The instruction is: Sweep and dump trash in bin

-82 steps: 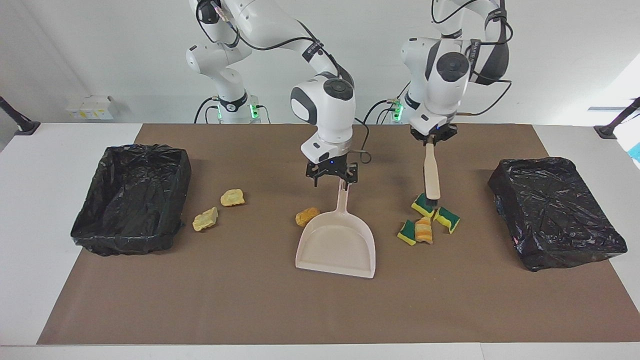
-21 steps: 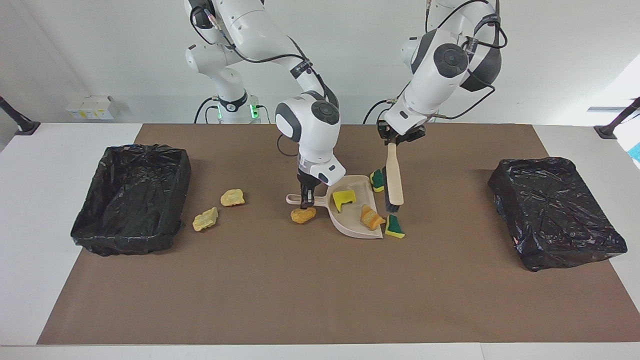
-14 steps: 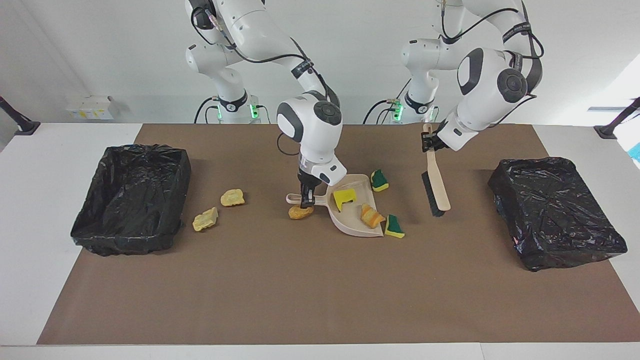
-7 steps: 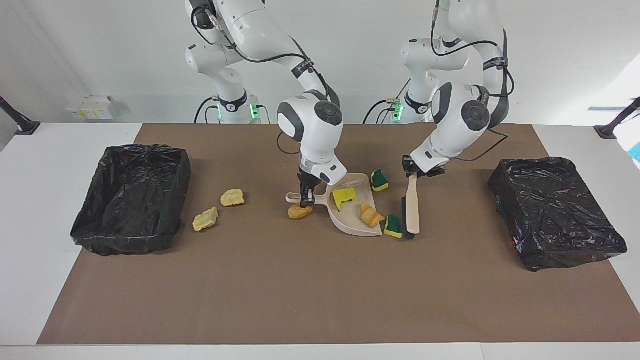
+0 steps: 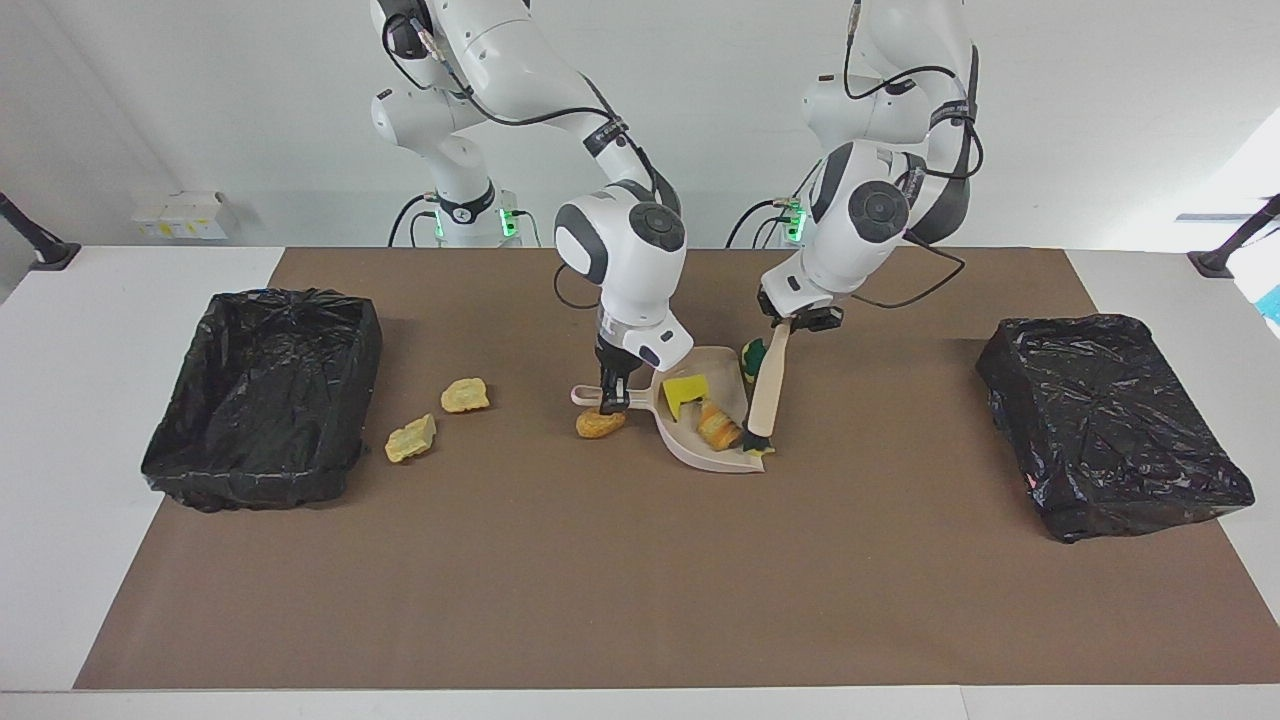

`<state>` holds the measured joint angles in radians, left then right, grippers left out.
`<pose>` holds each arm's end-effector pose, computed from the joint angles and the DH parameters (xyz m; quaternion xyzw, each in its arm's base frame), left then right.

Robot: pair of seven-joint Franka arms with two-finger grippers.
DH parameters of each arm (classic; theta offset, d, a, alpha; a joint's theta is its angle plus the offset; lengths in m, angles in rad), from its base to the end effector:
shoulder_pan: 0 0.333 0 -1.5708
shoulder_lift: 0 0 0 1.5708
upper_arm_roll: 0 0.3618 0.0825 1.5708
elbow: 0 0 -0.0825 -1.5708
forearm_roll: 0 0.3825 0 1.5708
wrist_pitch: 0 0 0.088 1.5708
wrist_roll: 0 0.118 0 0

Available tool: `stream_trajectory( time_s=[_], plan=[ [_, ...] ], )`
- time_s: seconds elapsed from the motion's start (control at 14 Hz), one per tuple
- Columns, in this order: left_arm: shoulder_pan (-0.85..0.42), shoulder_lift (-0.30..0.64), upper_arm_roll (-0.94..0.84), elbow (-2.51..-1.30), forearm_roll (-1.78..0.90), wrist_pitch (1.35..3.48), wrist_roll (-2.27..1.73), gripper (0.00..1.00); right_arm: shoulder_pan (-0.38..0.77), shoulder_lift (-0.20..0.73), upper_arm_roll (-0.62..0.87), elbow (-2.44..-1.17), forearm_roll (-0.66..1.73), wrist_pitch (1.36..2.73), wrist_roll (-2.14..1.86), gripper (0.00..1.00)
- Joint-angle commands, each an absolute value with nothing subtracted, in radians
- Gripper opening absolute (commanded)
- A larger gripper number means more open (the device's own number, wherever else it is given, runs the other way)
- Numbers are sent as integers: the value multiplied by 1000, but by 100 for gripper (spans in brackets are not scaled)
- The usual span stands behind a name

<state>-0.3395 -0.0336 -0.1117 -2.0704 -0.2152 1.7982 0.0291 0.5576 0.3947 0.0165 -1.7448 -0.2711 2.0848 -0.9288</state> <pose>0.4478 -0.2401 0.4655 0.9677 -0.1991 -0.1365 0.0722 0.5673 0.3466 0.3779 0.6769 0.7269 -0.0464 0.1061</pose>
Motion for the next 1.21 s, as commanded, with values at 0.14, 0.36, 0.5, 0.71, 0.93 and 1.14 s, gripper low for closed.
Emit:
stream_trajectory(
  time_s=[0.14,0.36,0.5,0.71,0.93,1.14],
  plan=[
    [-252,-152,-87,-2089,-252,1600,-254,0,557,379,18,-1747,-305,2016,-925,0],
    [-236,-219,-87,-2187,-252,1618,-322,0,555,373,20,-1761,-305,2019,-919,0],
    [-245,-262,-89,-2276,-252,1621,-331,0,558,361,20,-1784,-307,2022,-907,0],
    [-282,-279,-97,-2336,-255,1710,-347,0,557,348,20,-1810,-307,2033,-905,0],
    [-356,-268,-97,-2332,-300,1841,-362,0,564,321,18,-1861,-311,2043,-899,0],
    [-405,-252,-98,-2301,-354,1848,-365,0,584,305,18,-1879,-311,2034,-861,0]
  ],
)
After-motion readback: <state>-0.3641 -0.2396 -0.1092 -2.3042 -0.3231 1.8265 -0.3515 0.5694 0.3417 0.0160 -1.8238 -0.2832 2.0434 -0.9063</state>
